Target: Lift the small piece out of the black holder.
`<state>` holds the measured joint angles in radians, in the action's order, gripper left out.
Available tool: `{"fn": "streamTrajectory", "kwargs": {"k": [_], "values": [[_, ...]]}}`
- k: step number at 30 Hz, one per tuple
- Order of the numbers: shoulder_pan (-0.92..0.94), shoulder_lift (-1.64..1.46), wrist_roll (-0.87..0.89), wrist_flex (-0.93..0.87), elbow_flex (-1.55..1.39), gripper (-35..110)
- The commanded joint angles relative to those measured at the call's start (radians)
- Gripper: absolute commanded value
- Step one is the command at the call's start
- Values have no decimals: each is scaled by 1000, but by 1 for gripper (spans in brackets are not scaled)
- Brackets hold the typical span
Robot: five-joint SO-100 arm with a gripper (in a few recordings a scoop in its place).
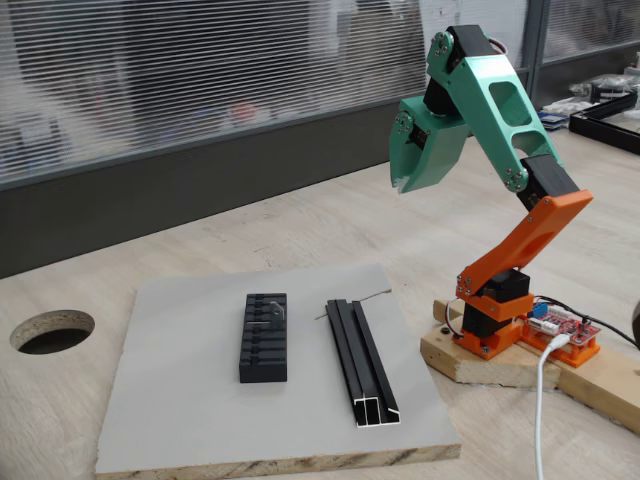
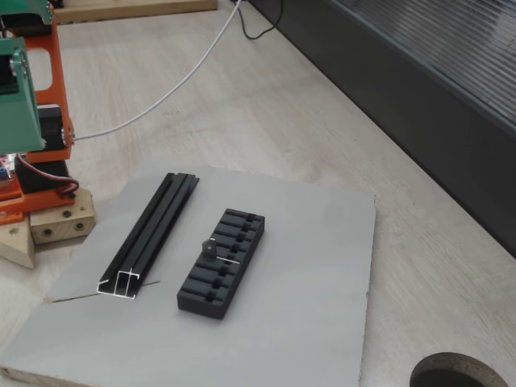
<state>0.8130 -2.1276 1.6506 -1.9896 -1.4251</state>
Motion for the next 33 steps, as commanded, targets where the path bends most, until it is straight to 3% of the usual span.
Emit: {"fn": "streamTrajectory", "kwargs": {"k": [1,33], "values": [[-2,-14,3,-25,3,10],[-5,-12,5,-18,3,10]]}}
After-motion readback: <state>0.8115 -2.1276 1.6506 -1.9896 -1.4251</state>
